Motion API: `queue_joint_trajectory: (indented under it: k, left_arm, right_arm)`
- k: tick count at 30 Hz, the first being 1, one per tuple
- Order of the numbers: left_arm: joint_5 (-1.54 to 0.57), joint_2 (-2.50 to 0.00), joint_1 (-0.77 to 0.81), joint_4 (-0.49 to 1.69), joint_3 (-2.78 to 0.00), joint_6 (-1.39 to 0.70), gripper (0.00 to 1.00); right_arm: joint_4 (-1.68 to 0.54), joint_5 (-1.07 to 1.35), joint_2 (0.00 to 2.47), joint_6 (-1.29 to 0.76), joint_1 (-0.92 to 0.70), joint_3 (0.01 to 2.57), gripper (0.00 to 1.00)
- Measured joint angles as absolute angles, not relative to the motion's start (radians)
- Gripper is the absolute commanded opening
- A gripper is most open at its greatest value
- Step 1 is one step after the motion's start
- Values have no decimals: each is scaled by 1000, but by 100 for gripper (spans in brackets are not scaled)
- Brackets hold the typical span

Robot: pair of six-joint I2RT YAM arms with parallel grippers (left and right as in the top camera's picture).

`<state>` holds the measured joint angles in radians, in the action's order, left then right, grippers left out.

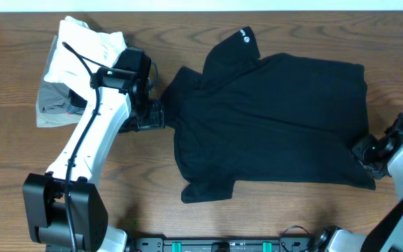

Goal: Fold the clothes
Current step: 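Grasp the T-shirt's lower left hem with the left gripper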

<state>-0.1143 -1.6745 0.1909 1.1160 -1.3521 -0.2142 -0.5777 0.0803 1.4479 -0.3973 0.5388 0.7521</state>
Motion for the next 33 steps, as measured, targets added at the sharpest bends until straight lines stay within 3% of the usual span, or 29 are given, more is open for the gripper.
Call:
queue_joint_trajectory:
  k: [10,21,23,26,33]
  left_arm:
    - [-276,-1674,237,1220,-1269,-214,73]
    - [-347,-1674,488,1076,-1021,-241,68]
    - [-350,-1674,511,1064,-994,-245,68]
    - [-355,-1674,522,1018,-969,-264,59]
    - [-423,-1674,528,963,-915,-270,56]
  right_arm:
    - [-715,109,1250,-407,540,752,61]
    - [-744,115,1250,-409,540,752,60]
    - [-743,116,1250,-409,540,752,60]
    - [-741,117,1250,-409,540,752,60]
    - [-739,117,1250,-409,540,752,60]
